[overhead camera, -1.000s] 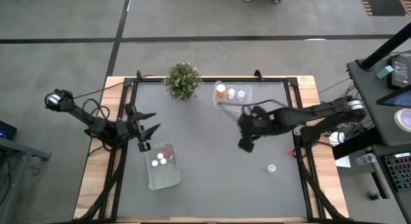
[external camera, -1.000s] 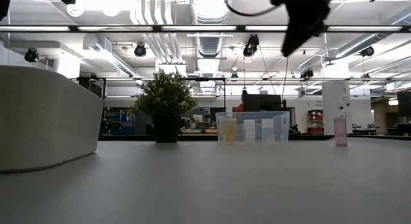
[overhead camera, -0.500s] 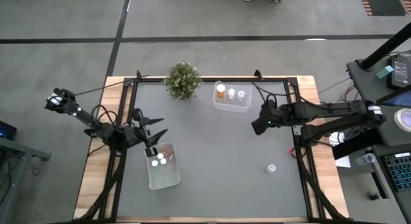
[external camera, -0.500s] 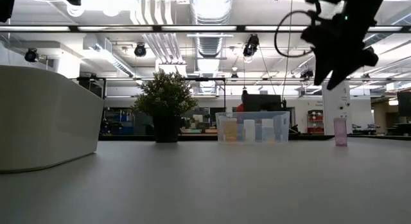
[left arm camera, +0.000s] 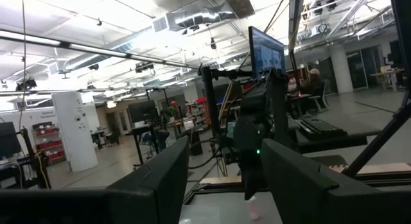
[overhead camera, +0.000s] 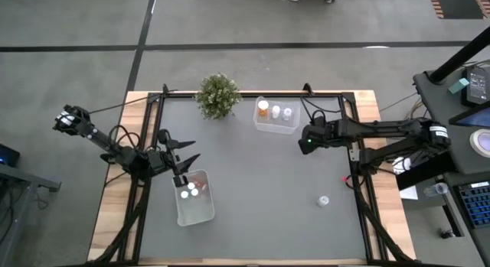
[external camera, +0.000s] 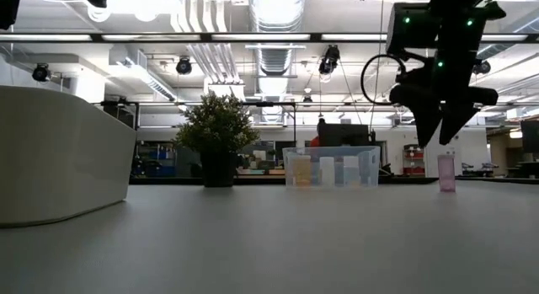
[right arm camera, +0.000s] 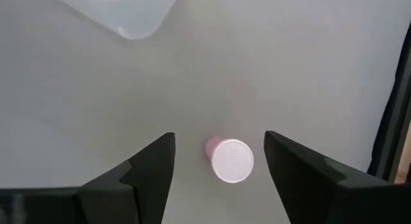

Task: Pick and place medicine bottles into bin by pill shape (circle, oval)
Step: Put the pink tablet bottle into the gray bin

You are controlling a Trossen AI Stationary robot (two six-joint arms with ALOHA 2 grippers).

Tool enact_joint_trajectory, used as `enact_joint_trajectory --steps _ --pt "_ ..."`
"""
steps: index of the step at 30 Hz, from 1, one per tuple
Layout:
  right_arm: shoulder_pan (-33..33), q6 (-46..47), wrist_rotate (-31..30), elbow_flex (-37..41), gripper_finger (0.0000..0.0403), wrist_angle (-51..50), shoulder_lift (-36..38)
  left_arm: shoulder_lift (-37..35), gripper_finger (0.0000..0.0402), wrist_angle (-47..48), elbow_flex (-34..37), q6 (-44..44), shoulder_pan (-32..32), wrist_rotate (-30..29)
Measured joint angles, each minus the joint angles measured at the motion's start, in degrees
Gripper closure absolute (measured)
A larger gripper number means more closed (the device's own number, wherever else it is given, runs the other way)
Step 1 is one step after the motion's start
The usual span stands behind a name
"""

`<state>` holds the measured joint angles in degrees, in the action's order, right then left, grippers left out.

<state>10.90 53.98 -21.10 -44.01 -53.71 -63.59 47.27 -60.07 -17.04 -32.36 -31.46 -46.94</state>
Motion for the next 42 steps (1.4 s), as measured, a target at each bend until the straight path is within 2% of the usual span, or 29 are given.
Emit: enact_joint_trajectory --steps 8,18,34,42 --pt "-0.02 -0.15 0.26 0.04 0.0171 -0.15 -4.87 0.48 0.0221 0.02 0.02 0.0 0.0 -0.02" --pt "0.01 -1.01 0.6 0.15 0.0191 -1.29 -9.27 0.61 0.0221 0.04 0.02 0.0 0.0 -0.02" --pt "0.02 -1.03 1.75 0.15 0.029 -0.87 -9.6 0.74 0.0221 0.06 0.07 0.11 0.0 -0.02" --pt "-0.13 -4.21 1.83 0.1 0.0274 -0.88 -7.66 1.42 0.0221 0.04 0.07 1.77 0.01 -0.02"
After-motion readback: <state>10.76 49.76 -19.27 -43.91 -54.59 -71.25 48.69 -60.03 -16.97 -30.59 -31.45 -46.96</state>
